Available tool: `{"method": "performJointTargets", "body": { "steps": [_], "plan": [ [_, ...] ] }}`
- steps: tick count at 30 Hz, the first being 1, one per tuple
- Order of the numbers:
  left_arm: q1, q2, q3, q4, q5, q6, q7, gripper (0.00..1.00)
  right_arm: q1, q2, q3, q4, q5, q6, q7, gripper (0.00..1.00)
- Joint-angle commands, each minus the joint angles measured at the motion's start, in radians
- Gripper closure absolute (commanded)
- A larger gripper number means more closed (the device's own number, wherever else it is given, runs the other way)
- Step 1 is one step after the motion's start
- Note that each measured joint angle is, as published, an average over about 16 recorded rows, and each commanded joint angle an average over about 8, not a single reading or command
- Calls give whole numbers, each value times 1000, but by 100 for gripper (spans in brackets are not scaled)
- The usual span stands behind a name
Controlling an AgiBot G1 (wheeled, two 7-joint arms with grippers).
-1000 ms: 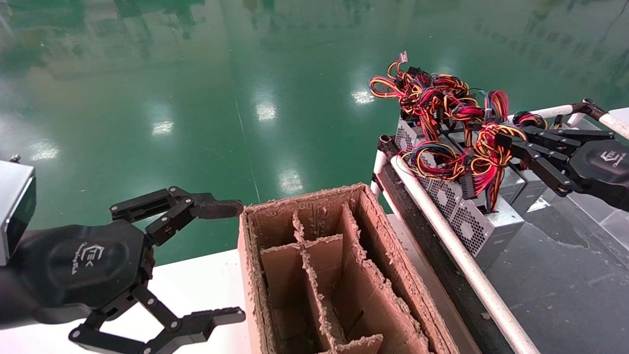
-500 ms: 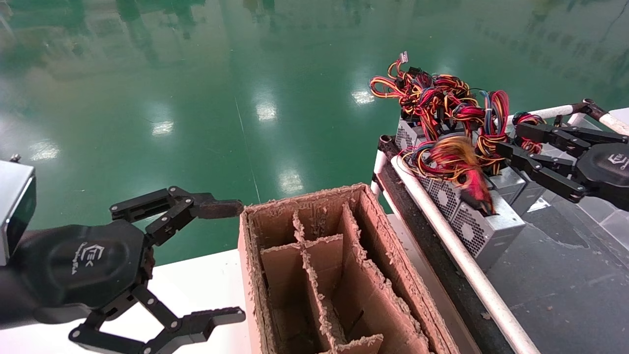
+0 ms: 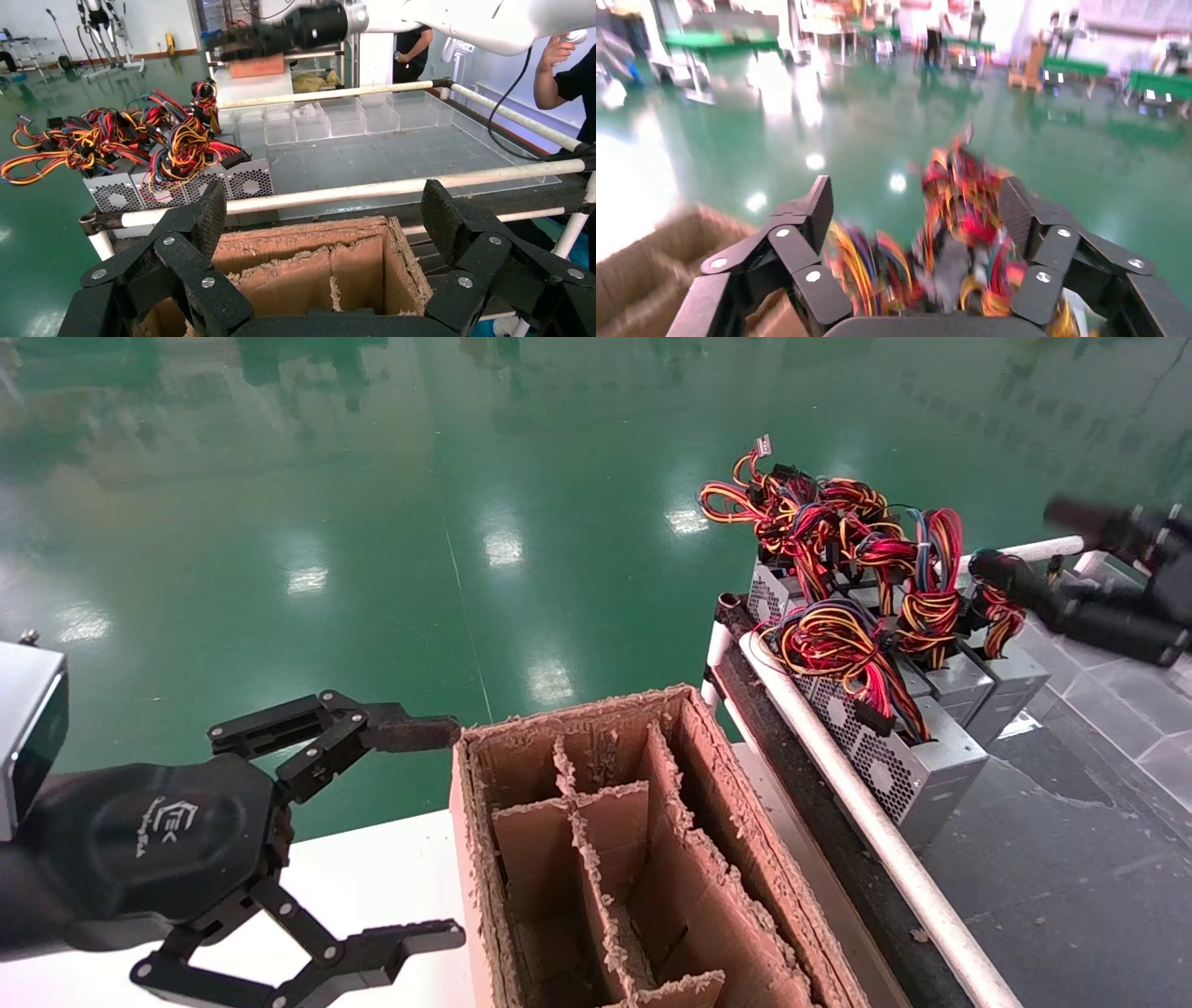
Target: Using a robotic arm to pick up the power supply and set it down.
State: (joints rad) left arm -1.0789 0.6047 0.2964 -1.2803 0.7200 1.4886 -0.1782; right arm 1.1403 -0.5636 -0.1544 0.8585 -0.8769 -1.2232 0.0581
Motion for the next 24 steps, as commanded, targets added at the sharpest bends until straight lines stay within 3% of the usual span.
{"method": "performJointTargets", "body": {
  "steps": [1,24],
  "plan": [
    [0,0,0,0,0,0,0,0,3,-5,11,-5,19,0,5,0],
    [-1,0,1,1,-1,0,1,0,-21,-24,-33,150,75,-100,53,0]
  ]
}}
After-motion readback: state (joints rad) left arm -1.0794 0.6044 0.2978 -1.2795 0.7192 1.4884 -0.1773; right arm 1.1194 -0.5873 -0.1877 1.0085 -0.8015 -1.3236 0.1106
